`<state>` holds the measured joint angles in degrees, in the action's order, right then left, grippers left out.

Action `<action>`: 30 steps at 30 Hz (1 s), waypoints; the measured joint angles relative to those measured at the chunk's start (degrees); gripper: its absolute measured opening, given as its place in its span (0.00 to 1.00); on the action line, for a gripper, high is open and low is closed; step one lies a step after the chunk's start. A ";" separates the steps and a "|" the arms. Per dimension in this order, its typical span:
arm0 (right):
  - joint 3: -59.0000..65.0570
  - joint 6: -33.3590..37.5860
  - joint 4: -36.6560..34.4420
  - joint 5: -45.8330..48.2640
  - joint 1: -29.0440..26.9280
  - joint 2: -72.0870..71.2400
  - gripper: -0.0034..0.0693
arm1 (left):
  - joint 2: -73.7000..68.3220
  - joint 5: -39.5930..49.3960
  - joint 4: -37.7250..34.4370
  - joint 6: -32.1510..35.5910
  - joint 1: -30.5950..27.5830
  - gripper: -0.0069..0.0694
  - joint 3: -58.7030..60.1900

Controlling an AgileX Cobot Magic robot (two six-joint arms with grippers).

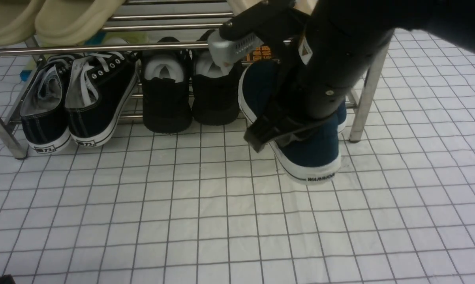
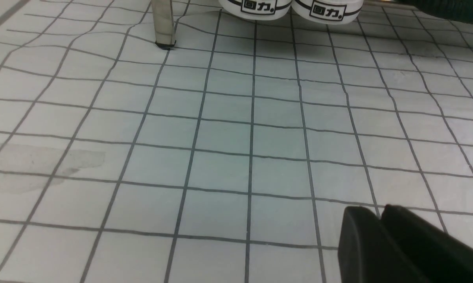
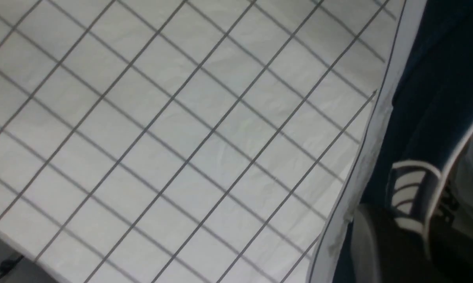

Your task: Take the shoes off the shelf with your hand from the white checkered tablecloth.

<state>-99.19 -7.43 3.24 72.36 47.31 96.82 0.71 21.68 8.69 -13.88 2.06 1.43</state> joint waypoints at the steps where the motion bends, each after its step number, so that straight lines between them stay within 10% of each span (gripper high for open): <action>1: 1.75 -0.85 -0.06 0.05 0.35 -0.98 0.10 | 0.00 0.00 0.00 0.00 0.00 0.21 0.00; 30: 14.46 -7.33 3.00 -19.76 1.54 6.70 0.10 | 0.00 0.00 0.00 0.00 0.00 0.21 0.00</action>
<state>-84.73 -14.76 6.24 52.60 48.85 103.52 0.71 21.68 8.69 -13.88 2.06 1.43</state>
